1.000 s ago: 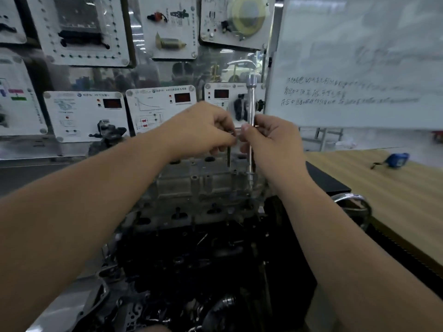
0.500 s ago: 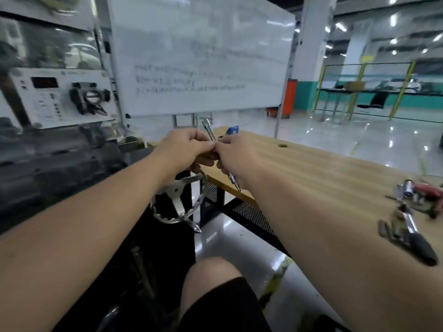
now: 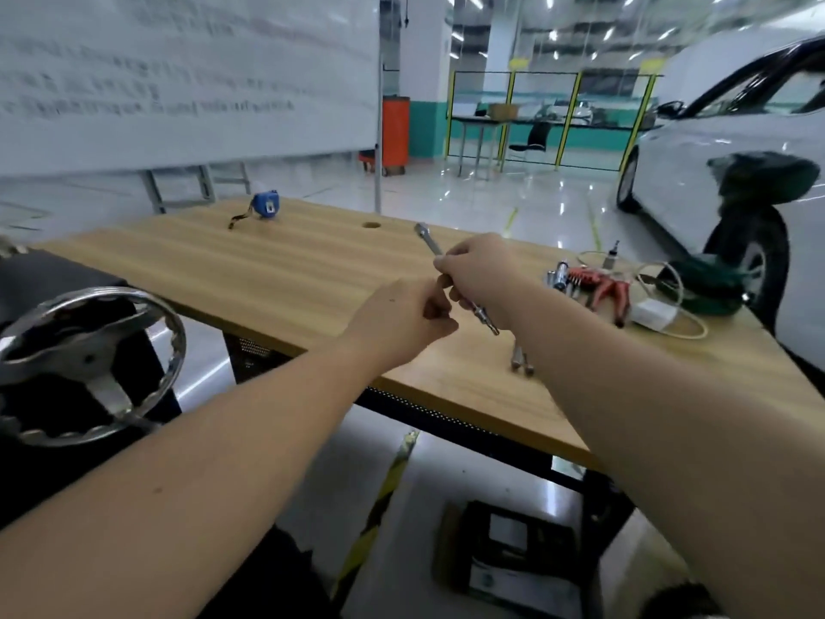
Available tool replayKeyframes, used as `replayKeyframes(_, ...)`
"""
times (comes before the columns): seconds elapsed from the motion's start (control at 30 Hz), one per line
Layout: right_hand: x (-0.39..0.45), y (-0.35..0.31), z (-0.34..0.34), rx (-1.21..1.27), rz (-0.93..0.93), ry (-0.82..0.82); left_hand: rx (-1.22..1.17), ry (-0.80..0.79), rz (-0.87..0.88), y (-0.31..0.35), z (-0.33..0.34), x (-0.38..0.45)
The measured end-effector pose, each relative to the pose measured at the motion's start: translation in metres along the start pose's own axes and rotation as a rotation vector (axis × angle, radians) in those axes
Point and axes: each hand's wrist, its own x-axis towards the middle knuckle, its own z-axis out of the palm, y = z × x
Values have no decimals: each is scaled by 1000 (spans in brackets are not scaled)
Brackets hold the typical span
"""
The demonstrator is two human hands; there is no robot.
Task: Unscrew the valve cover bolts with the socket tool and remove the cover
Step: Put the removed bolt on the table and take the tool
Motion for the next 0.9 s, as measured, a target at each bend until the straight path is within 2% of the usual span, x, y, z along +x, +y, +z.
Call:
replayKeyframes(0.2,5,26,-45,-29,12,62,150,-93,114,15,66,21)
replayKeyframes(0.4,12,28,-47,-28,-26,35,233,-280,149,-1,82,28)
replayKeyframes(0.53,13,25,-33,-59,-84,-14,165,-296,111,-14,75,27)
replayKeyframes(0.7,8,6,-1,-103,-174,-82,216,-275,67,-33,52,21)
replayKeyframes(0.9,-4,-39,64,53,-256,-183,295,-207,-48,-66,-22,-8)
